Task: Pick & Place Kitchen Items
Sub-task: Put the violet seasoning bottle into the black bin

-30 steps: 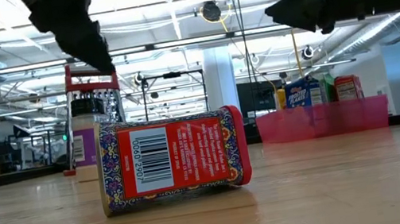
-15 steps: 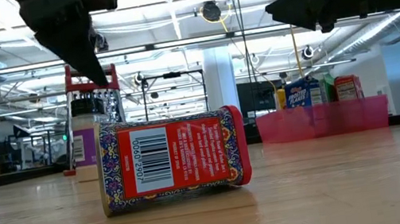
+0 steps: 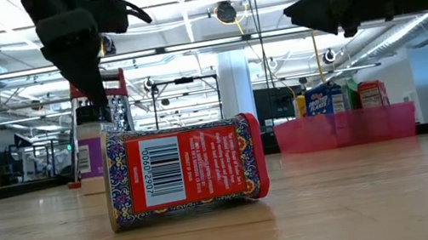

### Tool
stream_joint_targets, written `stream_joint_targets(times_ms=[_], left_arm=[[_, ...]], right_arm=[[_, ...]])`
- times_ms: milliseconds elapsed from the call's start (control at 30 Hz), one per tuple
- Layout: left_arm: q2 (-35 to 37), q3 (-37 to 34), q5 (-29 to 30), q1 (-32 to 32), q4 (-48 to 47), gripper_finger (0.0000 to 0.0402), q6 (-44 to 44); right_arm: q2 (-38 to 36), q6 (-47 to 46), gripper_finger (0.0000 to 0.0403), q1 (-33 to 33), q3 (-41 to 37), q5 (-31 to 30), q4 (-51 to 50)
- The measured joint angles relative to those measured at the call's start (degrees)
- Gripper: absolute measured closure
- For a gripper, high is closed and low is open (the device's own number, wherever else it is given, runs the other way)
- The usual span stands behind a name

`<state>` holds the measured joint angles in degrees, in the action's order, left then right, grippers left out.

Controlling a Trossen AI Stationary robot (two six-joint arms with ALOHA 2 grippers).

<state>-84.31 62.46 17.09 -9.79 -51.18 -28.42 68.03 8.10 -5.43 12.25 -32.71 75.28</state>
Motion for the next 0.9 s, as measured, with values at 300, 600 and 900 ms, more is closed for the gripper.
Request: stream_joint_targets(times_ms=[300,600,900], left_arm=[[0.0,-0.2,-2.0,2.1,0.2,0.014,0.2],[0.0,-7.4,-4.4,2.5,7.6,0.014,0.0],[0.0,-13.1,-5.2,3.0,15.5,0.015,1.3]], right_arm=[[0.0,0.0,0.0195,0.0,0.0,0.0,-0.6],[0.0,-1.2,0.0195,0.0,0.0,0.0,-1.0],[0.0,-1.4,0.0195,0.0,0.0,0.0,-1.0]])
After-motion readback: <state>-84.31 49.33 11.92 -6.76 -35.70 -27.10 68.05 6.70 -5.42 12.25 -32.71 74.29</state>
